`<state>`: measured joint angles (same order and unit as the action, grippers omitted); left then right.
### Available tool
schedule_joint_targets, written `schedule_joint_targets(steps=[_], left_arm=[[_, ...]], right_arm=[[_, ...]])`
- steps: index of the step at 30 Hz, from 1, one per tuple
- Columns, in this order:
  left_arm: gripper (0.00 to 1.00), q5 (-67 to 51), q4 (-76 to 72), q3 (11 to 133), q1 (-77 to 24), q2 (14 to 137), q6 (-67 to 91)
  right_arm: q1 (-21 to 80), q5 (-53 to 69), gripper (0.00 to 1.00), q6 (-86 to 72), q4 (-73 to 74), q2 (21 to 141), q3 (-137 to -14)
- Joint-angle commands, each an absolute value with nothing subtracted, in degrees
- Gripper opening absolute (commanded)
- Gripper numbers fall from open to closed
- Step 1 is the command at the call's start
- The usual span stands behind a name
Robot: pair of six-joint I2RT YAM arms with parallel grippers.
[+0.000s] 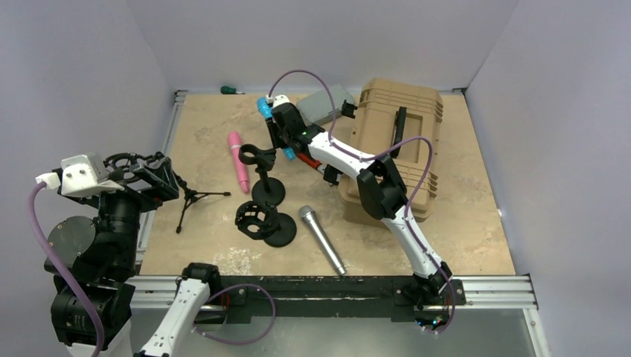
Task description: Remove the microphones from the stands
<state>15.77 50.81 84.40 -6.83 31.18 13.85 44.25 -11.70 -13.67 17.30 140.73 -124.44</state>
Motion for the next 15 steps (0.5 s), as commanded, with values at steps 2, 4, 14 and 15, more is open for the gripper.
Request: schedule_joint_targets(steps=[2, 4, 14, 15], left_arm=[[1.0, 22.46, 52.97, 85.25, -6.94, 33.38, 14.26], [1.0, 24.45, 54.51, 85.47, -6.94, 33.88, 14.81], [1.0, 23.84, 55.52, 84.96, -6.95, 33.63, 15.35], [1.0, 24.23, 55.73, 84.99, -6.94, 33.65, 15.2]], right_arm=[[44.49, -9.22, 0.29, -14.85, 16.55, 141.87, -127.41], [44.56, -8.73, 0.33, -15.02, 16.51, 142.04, -127.39], [44.56, -7.67, 0.48, -14.24, 16.46, 142.6, -127.75], [44.56, -7.65, 0.5, -13.98, 16.72, 142.52, -128.03]])
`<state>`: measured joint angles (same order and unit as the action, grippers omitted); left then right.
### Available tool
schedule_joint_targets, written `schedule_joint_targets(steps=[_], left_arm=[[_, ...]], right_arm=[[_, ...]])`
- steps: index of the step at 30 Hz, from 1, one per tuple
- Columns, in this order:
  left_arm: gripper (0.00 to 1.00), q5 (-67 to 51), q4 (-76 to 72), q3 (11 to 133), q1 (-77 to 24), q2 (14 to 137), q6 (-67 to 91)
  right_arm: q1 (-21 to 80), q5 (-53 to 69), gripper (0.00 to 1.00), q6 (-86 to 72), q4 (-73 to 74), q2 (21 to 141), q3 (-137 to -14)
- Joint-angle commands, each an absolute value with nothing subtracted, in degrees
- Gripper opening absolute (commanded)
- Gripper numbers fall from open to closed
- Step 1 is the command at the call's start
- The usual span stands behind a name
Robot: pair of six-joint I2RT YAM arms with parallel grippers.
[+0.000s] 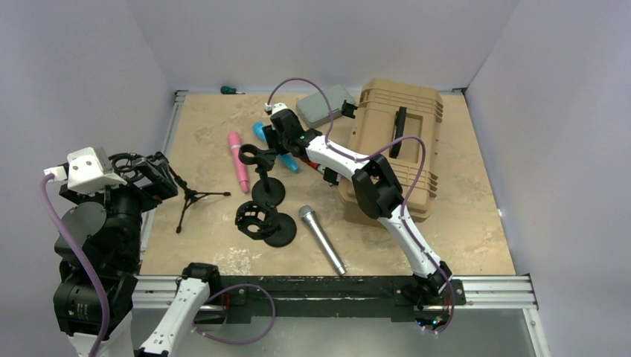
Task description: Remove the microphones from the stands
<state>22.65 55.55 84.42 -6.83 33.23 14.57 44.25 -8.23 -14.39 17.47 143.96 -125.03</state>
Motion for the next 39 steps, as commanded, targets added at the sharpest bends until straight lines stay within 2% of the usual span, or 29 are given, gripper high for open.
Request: schedule_joint_targets(steps=[1, 6, 21, 25, 30, 39], left_arm=[[1.0, 24.69, 55.92, 84.99, -6.94, 33.69, 15.01], [1.0, 26.2, 56.43, 84.62, -6.97, 33.37, 14.22], [0.96, 24.14, 58.25, 83.81, -6.94, 32.65, 13.23], [0.96, 23.21, 58.52, 83.63, -6.95, 32.52, 13.46], [0.96, 22.35, 58.45, 83.43, -6.97, 32.22, 14.69], [0.96, 22.01, 58.84, 84.64, -6.96, 31.2, 14.86]], right_arm=[[44.54, -7.62, 0.52, -13.9, 17.11, 142.37, -128.38], [44.56, -8.13, 0.56, -13.21, 19.13, 139.43, -129.71], [44.52, -14.35, 0.65, -17.43, 19.99, 116.91, -122.6], [45.38, -8.31, 0.65, -21.44, 17.07, 110.34, -118.0], [49.99, 3.45, 0.64, -29.03, 5.22, 104.44, -109.6], [60.9, 8.54, 0.63, -36.94, -8.78, 106.63, -106.65]])
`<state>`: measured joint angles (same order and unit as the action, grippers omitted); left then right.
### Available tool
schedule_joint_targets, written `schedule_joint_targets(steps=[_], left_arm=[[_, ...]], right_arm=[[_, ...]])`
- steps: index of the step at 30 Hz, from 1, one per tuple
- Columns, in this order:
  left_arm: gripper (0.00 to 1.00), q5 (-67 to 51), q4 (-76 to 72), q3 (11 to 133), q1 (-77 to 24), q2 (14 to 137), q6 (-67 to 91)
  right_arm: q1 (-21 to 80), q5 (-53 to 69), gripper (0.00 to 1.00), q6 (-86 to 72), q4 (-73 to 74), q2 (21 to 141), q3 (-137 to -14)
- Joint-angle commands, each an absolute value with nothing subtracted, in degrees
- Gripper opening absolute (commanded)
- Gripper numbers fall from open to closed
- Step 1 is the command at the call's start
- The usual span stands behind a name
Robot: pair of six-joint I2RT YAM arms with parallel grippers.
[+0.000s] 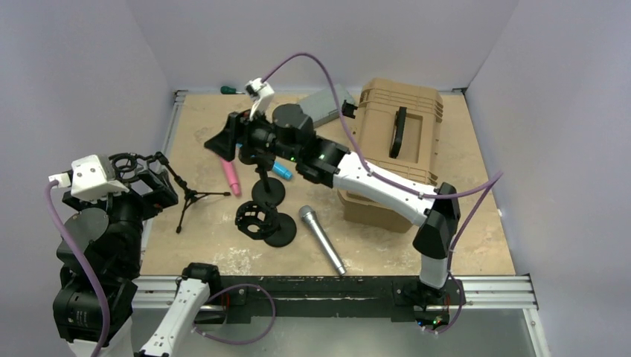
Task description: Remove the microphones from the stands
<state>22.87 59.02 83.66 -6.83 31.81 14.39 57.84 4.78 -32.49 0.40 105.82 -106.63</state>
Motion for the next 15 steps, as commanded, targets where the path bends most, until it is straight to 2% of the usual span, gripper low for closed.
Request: schedule_joint_targets(steps=[1, 8, 15], left_arm=[[0.96, 21.98, 59.11, 84.59, -6.95, 31.28, 14.85], [1.0, 21.65, 62.68, 81.01, -6.95, 34.1, 21.58], [1.0, 25.32, 68.59, 80.39, -6.94, 39.73, 35.64]], right_arm=[[61.85, 8.67, 0.63, -37.06, -9.35, 107.42, -106.92], [63.37, 7.88, 0.62, -37.22, -9.09, 108.77, -105.67], [63.29, -1.88, 0.63, -33.13, -11.35, 97.79, -94.25]])
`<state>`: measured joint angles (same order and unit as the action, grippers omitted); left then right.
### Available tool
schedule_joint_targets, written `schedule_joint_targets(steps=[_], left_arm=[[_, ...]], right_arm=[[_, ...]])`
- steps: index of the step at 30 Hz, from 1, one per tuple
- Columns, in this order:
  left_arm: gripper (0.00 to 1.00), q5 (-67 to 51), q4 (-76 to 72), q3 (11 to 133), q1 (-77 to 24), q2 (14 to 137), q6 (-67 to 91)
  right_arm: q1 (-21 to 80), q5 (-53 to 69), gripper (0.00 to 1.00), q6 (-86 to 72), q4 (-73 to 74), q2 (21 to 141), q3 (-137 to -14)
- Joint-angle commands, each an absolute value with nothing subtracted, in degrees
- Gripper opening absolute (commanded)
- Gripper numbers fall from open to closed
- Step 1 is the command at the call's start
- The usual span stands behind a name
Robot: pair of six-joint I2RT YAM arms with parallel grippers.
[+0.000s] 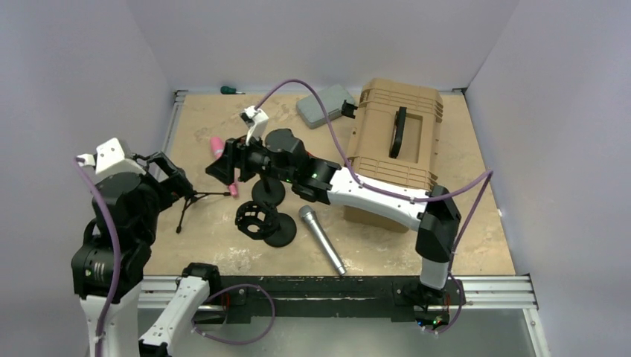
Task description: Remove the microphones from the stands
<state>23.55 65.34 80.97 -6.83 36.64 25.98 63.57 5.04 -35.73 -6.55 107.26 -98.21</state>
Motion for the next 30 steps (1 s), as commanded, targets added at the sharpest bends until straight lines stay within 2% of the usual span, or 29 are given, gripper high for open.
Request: schedule_joint_targets(steps=[1, 7, 11, 14, 18, 20, 25, 30], left_arm=[[1.0, 24.96, 68.46, 79.95, -6.97, 39.95, 37.21], [1.0, 32.03, 67.57, 77.52, -6.86, 43.24, 45.96], [0.88, 37.11, 68.05, 77.11, -6.57, 47.29, 50.65], [0.73, 36.36, 63.92, 74.73, -4.43, 49.19, 51.87], [0.64, 37.27, 59.79, 72.12, -2.28, 51.57, 52.83], [0.64, 37.66, 57.3, 71.06, -2.25, 52.55, 51.25], [0.78, 33.67, 50.49, 65.44, -2.22, 53.27, 46.05], [0.69, 34.44, 45.44, 57.59, -2.43, 52.65, 43.92]], right_arm=[[63.28, -3.7, 0.63, -32.27, -11.67, 96.32, -92.59], [62.59, -9.09, 0.63, -29.31, -12.88, 89.29, -85.93], [62.24, -9.84, 0.63, -28.66, -14.19, 87.03, -83.36], [62.05, -9.91, 0.63, -28.18, -14.24, 86.43, -82.77], [61.97, -10.06, 0.63, -27.58, -14.41, 85.52, -81.82], [61.9, -10.19, 0.63, -27.22, -14.54, 84.91, -81.14], [61.62, -10.18, 0.64, -26.91, -15.06, 84.08, -79.85], [61.3, -9.07, 0.64, -26.64, -16.44, 83.62, -78.85]])
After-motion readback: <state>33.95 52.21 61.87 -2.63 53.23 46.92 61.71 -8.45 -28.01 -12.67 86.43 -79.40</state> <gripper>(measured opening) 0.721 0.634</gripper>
